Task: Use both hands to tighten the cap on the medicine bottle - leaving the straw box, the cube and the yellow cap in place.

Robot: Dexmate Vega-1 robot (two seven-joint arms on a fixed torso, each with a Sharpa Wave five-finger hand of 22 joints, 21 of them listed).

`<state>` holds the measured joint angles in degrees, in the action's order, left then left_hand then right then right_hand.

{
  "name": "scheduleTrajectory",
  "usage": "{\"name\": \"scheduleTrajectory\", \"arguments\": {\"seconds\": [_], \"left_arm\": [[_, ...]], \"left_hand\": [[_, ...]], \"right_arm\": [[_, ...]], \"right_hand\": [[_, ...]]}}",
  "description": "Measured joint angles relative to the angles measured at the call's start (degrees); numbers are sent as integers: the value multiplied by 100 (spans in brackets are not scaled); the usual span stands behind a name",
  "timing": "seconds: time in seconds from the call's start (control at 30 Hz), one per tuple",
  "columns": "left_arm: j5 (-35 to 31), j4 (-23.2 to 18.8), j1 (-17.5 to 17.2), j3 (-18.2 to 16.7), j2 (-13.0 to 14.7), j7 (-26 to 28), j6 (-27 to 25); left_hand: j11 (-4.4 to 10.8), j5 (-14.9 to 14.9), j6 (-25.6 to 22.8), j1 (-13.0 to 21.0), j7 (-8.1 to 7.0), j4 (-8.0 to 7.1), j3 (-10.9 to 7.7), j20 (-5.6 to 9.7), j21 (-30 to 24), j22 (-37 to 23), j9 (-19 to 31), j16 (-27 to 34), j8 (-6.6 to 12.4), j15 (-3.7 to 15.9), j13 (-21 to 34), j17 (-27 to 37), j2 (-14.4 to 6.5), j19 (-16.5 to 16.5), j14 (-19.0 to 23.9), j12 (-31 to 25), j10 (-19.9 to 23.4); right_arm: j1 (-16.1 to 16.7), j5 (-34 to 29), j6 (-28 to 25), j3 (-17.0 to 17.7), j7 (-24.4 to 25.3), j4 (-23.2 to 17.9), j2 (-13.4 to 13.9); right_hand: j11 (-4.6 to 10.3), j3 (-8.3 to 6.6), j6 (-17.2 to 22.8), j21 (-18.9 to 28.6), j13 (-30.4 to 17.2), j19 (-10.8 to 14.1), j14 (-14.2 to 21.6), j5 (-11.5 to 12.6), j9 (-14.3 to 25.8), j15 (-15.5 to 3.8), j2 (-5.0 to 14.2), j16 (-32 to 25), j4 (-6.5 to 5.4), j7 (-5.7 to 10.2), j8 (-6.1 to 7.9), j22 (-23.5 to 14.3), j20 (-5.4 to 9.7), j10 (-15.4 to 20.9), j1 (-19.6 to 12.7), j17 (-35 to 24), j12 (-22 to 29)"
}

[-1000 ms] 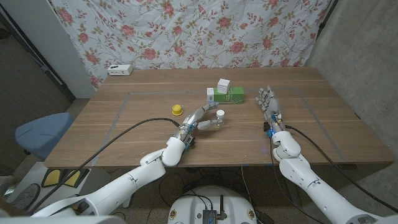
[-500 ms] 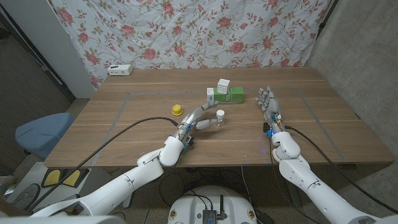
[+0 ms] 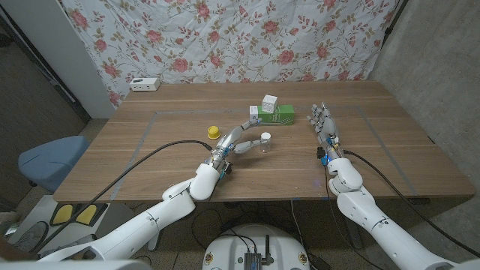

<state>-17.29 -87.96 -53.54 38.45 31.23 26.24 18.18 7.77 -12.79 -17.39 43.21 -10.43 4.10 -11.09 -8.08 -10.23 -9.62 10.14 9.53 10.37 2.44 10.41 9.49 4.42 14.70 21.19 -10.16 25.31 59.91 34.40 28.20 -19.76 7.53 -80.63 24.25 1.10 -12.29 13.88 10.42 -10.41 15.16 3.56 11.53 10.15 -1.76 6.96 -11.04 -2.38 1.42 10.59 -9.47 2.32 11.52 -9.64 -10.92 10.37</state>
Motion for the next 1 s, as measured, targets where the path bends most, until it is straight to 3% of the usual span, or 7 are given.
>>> {"name": "scheduleTrajectory", "arguments": {"seconds": [0.33, 0.67, 1.0], "left_arm": [[203, -124, -143, -212, -35, 87, 103], [561, -135, -239, -427, -134, 120, 318], [871, 73, -259, -625, -237, 107, 650]], "left_hand": [[0, 0, -52, -45, 52, -3, -3, 0, 0, 0, 0, 24, 0, 0, 0, -16, -46, 0, 0, -23, 0], [-25, 0, -83, -107, 83, -48, -2, -21, 0, -6, 0, 24, 0, 0, 0, 0, -107, 22, 1, -23, -25], [-30, 0, -80, -271, 146, -190, 9, 0, -41, -14, 0, 24, 0, 0, 1, 0, -271, 43, -62, -23, -93]], "right_arm": [[81, -41, -93, 5, 68, -187, 78], [114, -69, -157, 10, 69, -318, 158], [101, -59, -159, 11, -27, -340, 184]], "right_hand": [[0, -20, -83, 0, 0, 0, -1, 0, 0, 0, 0, 0, 10, -18, -22, 0, 0, -41, 0, 0, 0], [-90, -20, -234, 0, 0, 0, -74, 0, 13, -30, 4, 0, 10, -30, -43, 0, 0, -171, 25, -1, -22], [-111, -39, -264, 0, 0, 0, -74, 0, 13, -29, -23, 0, -10, -40, -42, 14, 0, -191, 53, -16, -22]]}}
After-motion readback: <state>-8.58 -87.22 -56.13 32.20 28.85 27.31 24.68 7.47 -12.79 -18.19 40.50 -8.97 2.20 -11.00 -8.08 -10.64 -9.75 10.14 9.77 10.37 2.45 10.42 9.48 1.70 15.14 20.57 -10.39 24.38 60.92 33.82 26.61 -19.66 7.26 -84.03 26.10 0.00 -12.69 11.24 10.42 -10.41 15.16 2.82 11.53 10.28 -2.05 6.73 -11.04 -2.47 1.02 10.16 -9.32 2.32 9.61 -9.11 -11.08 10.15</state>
